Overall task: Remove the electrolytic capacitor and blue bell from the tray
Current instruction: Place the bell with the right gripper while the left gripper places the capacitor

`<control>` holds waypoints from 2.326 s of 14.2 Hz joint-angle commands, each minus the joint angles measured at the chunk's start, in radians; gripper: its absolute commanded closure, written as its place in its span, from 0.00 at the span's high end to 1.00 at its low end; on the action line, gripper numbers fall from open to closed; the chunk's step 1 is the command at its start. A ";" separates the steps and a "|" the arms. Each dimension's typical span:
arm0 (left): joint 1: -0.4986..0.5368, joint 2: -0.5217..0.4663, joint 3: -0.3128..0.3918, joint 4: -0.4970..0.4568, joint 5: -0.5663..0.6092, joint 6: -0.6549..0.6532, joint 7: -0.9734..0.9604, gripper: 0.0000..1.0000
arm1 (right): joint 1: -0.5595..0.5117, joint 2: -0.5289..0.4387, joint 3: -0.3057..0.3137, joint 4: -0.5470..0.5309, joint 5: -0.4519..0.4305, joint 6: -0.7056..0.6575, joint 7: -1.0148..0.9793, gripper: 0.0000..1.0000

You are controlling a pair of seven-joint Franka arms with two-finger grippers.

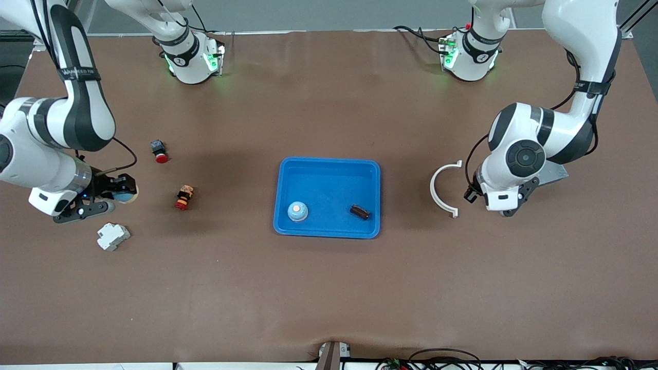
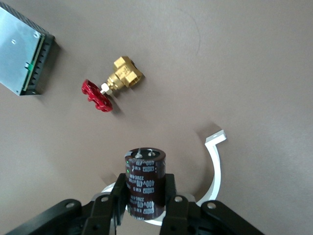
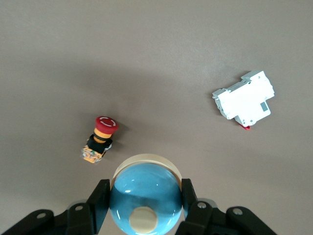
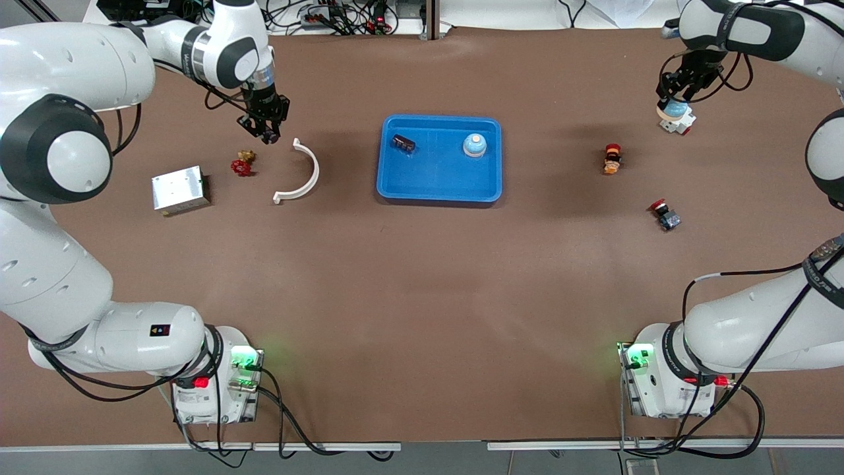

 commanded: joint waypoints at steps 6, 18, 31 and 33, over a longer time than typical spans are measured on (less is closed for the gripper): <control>0.024 0.022 -0.002 -0.087 0.019 0.154 -0.006 0.00 | -0.039 0.107 0.019 -0.049 -0.018 0.145 -0.054 0.13; 0.050 0.122 0.004 -0.139 0.140 0.283 -0.017 0.09 | -0.043 0.202 0.021 -0.063 -0.015 0.249 -0.073 0.14; 0.047 0.053 -0.024 0.011 0.103 0.038 -0.061 1.00 | -0.047 0.245 0.022 -0.063 -0.003 0.278 -0.070 0.37; 0.048 0.058 -0.065 0.056 0.034 0.004 -0.109 1.00 | -0.047 0.245 0.022 -0.062 -0.003 0.277 -0.068 0.81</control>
